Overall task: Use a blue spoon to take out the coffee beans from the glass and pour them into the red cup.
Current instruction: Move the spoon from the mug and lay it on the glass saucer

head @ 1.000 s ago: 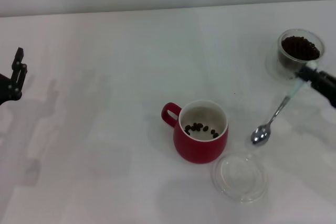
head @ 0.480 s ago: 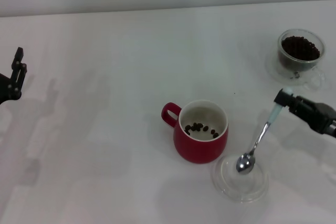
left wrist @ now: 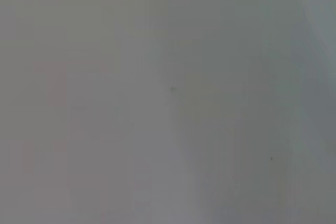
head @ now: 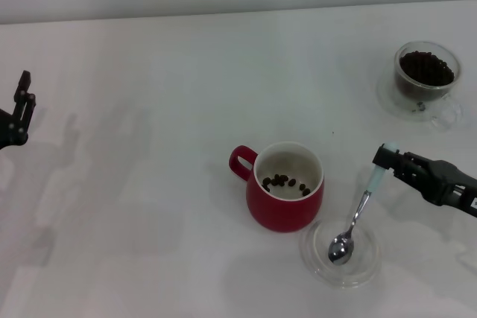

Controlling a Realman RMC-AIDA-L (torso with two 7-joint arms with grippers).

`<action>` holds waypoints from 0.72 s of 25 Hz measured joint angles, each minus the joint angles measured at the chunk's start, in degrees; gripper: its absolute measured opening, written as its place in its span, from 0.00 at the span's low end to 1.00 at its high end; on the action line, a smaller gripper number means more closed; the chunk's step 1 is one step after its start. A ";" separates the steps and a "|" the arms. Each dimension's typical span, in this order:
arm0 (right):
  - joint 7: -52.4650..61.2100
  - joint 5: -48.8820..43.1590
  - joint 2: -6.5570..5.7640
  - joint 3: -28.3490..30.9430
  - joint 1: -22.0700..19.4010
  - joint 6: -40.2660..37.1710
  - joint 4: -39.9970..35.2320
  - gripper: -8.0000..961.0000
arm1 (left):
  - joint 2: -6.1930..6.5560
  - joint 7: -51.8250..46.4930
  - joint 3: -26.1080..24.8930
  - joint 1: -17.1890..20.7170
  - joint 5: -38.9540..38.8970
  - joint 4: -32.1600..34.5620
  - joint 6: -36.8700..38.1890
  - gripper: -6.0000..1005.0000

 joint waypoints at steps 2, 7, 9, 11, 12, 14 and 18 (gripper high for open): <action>-0.11 -0.05 0.01 -0.55 0.18 -0.41 0.22 0.20 | 0.00 0.01 0.00 0.14 0.04 0.00 0.00 0.55; -0.19 -0.38 0.01 -1.21 0.30 -1.14 0.34 0.20 | 0.00 0.21 0.23 0.35 0.06 0.00 0.18 0.55; -0.20 -0.48 0.01 -1.21 0.30 -1.18 0.39 0.20 | 0.00 0.24 0.25 0.41 0.06 0.00 0.32 0.55; -0.20 -0.50 0.02 -1.20 0.29 -1.19 0.40 0.20 | 0.00 0.24 0.26 0.50 0.05 0.00 0.42 0.55; -0.19 -0.49 0.02 -1.21 0.29 -1.19 0.41 0.21 | 0.00 0.24 0.27 0.53 0.06 0.00 0.44 0.55; -0.12 -0.50 0.01 -1.20 0.28 -1.19 0.40 0.21 | 0.00 0.24 0.27 0.54 0.12 0.02 0.44 0.55; 0.18 -0.50 0.01 -1.17 0.26 -1.19 0.53 0.21 | 0.00 0.24 0.27 0.66 0.19 0.17 0.45 0.55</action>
